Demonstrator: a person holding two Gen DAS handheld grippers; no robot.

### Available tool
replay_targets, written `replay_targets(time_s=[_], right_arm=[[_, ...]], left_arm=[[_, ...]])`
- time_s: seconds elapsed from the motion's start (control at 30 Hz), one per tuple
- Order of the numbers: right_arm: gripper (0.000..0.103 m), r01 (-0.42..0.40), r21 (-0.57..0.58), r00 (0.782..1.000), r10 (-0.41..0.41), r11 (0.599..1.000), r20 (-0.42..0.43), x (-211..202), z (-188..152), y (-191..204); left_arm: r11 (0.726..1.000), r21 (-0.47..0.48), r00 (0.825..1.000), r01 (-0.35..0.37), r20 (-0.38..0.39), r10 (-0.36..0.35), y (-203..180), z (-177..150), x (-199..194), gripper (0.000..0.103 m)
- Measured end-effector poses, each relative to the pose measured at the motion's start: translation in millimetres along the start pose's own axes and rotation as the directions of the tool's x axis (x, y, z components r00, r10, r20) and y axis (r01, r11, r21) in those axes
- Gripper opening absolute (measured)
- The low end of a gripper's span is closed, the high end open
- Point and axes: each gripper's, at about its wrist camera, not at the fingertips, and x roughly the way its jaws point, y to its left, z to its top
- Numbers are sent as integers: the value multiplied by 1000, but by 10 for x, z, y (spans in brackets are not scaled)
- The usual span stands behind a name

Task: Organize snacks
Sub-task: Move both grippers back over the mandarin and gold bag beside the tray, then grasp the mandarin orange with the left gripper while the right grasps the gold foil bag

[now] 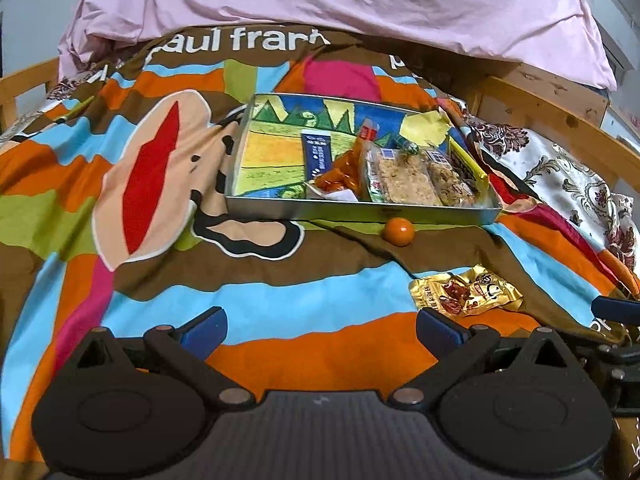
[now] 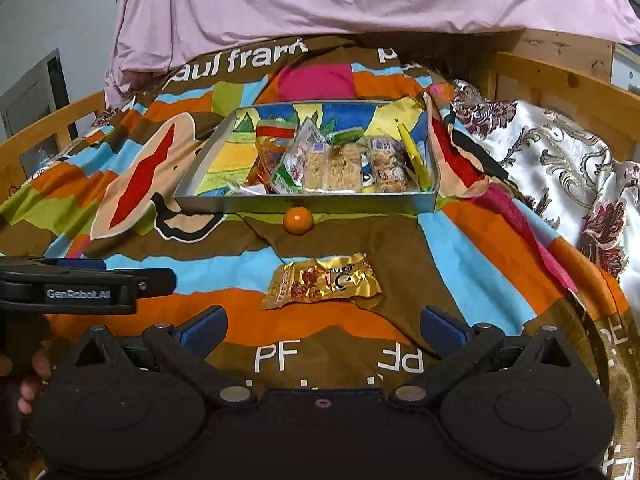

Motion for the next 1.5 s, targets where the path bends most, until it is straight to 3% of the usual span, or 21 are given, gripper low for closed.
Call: replay_targets(time_s=[0.23,0.43,0.67,1.0,1.2,1.5], right_arm=[[102,19,-46,1000,-20,999,-9,84,47,-15],[102,15,-201,1000,-17,979,-7,295,137,-18],[102,-29,-246,999,20,969,-37,514,184,-22],[102,-70,-444,995,92,894,30,692,176,41],[102,-88,-447,993,116,890,35,829,220,-86],[102,-74,-472,997,77,879,-13,902,166,-135]], left_arm=[[1000,28,1000,5,-19,-5,-90,-8,170,102],[1000,29,1000,3,-23,-2,-106,17,263,102],[1000,8,1000,-16,-23,17,-34,86,378,102],[1000,22,1000,-20,-17,20,-38,232,605,102],[999,51,1000,6,6,-6,-152,335,758,103],[986,146,996,74,40,-81,-402,444,1040,102]])
